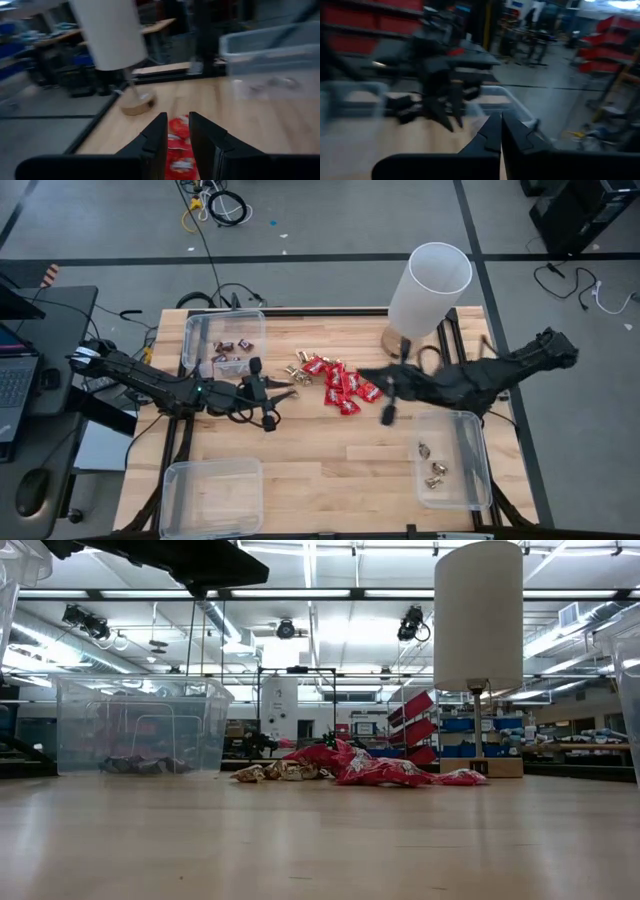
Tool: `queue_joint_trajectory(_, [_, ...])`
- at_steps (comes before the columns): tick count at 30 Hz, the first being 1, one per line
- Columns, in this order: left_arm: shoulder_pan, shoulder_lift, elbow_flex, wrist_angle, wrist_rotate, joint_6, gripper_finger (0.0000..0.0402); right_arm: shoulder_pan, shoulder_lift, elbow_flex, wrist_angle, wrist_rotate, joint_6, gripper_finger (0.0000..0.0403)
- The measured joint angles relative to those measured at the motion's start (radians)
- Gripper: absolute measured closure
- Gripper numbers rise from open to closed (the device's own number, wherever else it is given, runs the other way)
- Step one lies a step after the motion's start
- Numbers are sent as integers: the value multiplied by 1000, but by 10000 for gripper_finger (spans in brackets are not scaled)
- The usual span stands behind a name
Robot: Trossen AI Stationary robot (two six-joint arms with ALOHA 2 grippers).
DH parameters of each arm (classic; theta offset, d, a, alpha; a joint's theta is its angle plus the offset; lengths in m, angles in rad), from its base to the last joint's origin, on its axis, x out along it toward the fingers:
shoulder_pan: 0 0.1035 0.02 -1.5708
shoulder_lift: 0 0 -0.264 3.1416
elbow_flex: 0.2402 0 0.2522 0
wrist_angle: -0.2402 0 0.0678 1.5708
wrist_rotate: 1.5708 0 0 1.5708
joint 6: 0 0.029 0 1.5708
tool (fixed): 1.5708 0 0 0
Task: Sort candy
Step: Put the gold chocolate into the bottom right transparent bin
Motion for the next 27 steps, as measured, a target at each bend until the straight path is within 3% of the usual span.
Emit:
queue_joint_trajectory(4, [-16,-12,1,12,-85,25,319,-101,86,0,92,-11,-41,402])
queue_joint_trajectory(11, [-51,-58,1,11,-196,101,319,-235,226,0,269,-142,-54,402])
queue_joint_trajectory(20, [-101,-157,1,5,-318,203,319,-316,435,133,257,-159,-86,402])
queue_joint_trajectory(27, [-133,-230,1,4,-511,295,319,-343,589,234,200,-162,-76,402])
